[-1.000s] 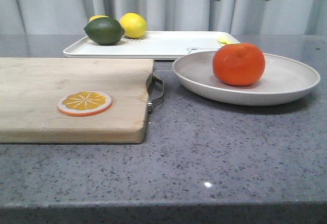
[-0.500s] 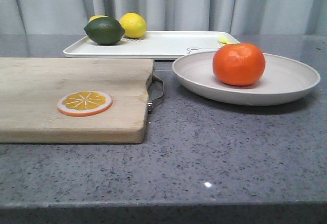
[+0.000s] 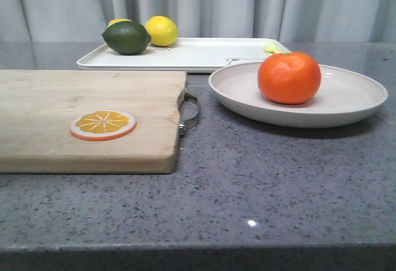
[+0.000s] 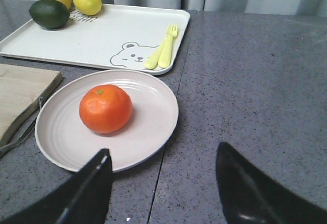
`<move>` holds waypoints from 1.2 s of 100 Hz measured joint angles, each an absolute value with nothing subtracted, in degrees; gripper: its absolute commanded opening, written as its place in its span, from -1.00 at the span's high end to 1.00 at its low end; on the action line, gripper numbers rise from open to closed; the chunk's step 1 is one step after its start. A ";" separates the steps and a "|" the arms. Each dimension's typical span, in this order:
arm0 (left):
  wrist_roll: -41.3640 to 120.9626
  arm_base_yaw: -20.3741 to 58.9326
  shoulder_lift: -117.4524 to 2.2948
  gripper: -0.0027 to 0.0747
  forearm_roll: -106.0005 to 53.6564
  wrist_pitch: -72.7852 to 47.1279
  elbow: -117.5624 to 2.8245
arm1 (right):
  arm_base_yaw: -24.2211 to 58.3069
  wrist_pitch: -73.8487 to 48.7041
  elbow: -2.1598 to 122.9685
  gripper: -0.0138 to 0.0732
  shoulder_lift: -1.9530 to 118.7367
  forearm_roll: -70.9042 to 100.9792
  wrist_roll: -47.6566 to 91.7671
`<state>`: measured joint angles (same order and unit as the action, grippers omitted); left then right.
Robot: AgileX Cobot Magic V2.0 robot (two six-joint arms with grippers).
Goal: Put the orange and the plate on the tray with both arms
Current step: 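Release the orange onto the plate and raise the left gripper, then move the right gripper to the plate rim and grip it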
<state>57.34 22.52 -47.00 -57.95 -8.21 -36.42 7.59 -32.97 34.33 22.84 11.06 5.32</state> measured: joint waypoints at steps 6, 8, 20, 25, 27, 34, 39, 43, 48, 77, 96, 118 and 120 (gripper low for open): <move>57.34 20.77 -43.74 -0.67 -57.95 -8.22 -33.65 | 7.59 -33.41 34.33 -0.37 22.84 11.06 5.32; 57.34 20.19 -42.73 -0.67 -57.95 -8.22 -33.08 | 7.59 -33.66 34.33 -0.37 22.84 11.06 5.32; 57.34 16.99 -37.61 -0.67 -57.95 -8.09 -28.53 | 7.59 -34.25 34.33 -0.37 22.84 11.06 5.32; 57.34 15.80 -36.03 -0.67 -58.03 -8.09 -27.04 | 7.59 -34.25 34.33 -0.37 22.84 11.06 5.32; 57.34 15.33 -35.44 -0.67 -58.03 -7.99 -26.47 | 7.59 -34.25 34.33 -0.37 22.84 11.06 5.32; 57.34 14.14 -33.93 -0.67 -58.03 -7.99 -24.81 | 7.59 -34.25 34.33 -0.37 22.84 11.06 5.32; 57.34 13.68 -33.39 -0.67 -58.03 -7.99 -24.06 | 7.59 -34.25 34.33 -0.37 22.84 11.06 5.32; 57.34 13.41 -33.12 -0.67 -58.03 -7.99 -23.69 | 7.59 -34.25 34.33 -0.37 22.84 11.15 5.32; 57.34 13.40 -32.98 -0.67 -58.07 -7.99 -23.39 | 7.59 -34.28 34.33 -0.37 22.84 11.15 5.32; 57.34 13.40 -32.86 -0.67 -58.17 -7.99 -23.17 | 7.59 -31.95 34.33 -0.37 28.97 12.88 5.32; 57.34 13.40 -32.86 -0.67 -58.17 -7.99 -23.17 | 7.59 -26.80 34.45 -0.36 39.34 15.61 5.32; 57.34 13.40 -32.86 -0.67 -58.17 -7.88 -23.17 | 7.59 -23.59 39.50 -0.36 53.44 16.52 5.32; 57.34 13.40 -32.86 -0.67 -58.17 -7.88 -23.17 | 7.59 -23.47 40.11 -0.36 54.31 16.52 5.32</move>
<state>57.34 13.40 -32.86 -58.17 -7.88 -23.17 7.59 -23.47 40.11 54.31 16.52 5.32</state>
